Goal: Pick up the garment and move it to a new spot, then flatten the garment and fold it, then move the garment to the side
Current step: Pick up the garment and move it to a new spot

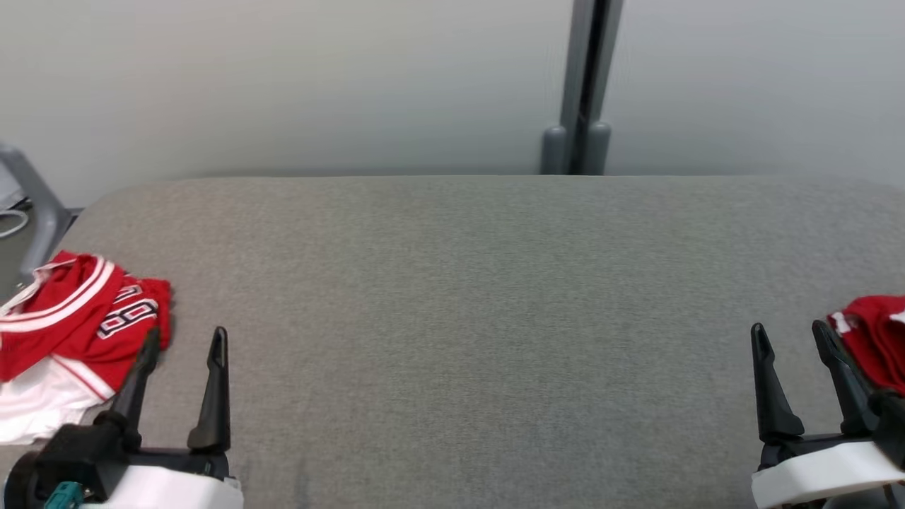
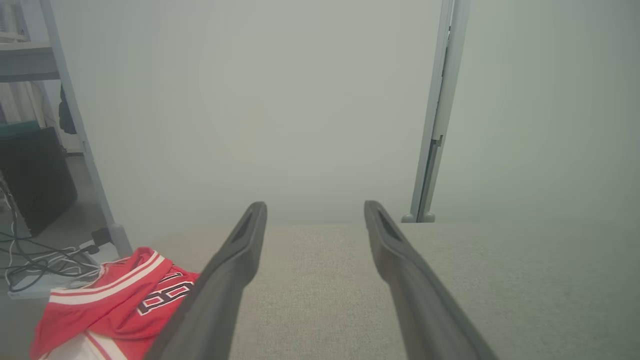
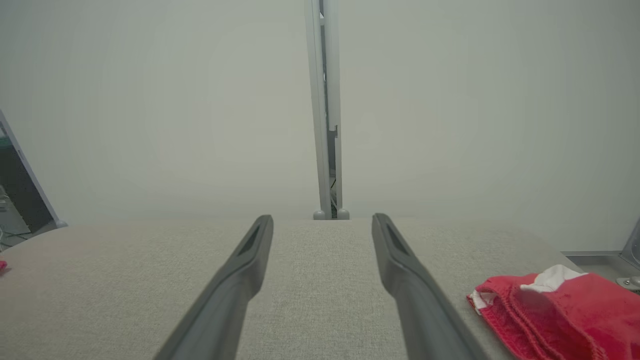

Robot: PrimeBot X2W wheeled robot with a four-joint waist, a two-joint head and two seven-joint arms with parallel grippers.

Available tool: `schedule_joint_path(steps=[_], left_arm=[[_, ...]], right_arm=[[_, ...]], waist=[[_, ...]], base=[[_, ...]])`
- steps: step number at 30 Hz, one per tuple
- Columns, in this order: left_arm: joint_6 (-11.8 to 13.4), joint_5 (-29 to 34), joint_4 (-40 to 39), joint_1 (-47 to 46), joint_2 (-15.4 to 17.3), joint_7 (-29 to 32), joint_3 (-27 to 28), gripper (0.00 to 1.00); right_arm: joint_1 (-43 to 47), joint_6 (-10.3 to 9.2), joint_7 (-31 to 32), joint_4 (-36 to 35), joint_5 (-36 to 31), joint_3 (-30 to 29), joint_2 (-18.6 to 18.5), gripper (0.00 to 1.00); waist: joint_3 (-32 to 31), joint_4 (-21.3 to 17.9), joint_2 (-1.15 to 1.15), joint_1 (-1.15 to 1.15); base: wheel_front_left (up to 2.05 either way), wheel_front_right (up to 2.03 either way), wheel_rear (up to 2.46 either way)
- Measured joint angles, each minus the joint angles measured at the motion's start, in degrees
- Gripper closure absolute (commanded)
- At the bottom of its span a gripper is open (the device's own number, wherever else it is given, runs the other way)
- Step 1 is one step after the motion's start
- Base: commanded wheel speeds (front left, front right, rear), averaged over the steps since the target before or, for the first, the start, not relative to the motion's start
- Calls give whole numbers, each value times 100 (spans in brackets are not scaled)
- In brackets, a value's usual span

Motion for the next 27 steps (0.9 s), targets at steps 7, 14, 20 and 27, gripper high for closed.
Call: schedule_joint_path(steps=[7,14,20,27], left_arm=[[-89,-3,19,-235,-7,-108,34,0],[-131,-47,163,-492,-105,-227,98,0],[-146,-62,276,-519,-142,-311,240,0],[-199,-71,331,-514,-226,-350,322,0]], right_arm=[[-42,0,33,-120,-13,29,2,0],[-189,0,92,-186,-59,202,-1,0],[-323,0,99,-136,-53,390,-22,0],[-354,0,97,-75,-14,427,-43,0]], waist=[[68,608,0,0],[175,1447,0,0],[287,2090,0,0],[370,2265,0,0]], base=[[0,0,0],[0,0,0],[0,0,0],[0,0,0]])
